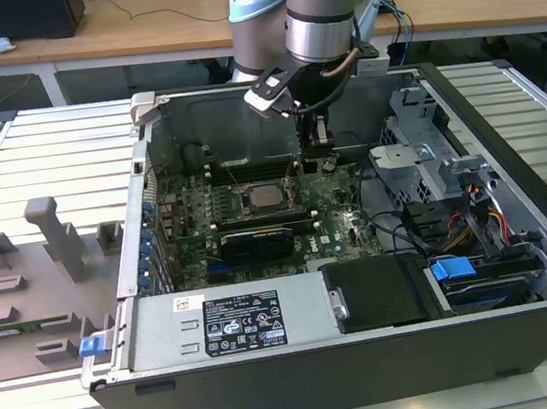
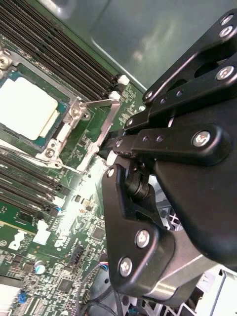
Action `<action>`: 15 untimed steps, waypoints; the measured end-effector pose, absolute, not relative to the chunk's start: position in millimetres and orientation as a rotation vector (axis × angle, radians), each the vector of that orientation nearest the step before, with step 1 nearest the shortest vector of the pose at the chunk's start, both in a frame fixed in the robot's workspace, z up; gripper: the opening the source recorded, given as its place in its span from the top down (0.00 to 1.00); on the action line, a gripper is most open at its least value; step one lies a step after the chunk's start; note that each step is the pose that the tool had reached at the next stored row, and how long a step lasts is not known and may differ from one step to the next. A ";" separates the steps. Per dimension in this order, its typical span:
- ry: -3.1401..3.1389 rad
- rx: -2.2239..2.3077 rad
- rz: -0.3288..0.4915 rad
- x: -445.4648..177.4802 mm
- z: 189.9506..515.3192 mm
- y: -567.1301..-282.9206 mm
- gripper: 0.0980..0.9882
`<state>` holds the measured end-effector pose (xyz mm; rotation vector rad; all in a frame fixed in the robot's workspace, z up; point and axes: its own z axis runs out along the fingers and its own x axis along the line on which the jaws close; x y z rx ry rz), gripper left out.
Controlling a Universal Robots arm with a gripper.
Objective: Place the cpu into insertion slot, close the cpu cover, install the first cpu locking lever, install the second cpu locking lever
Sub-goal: 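Close the cpu cover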
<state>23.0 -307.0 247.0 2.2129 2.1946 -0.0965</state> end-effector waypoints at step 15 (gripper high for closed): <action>2.194 2.213 -0.096 11.6 246.9 -307.0 0.99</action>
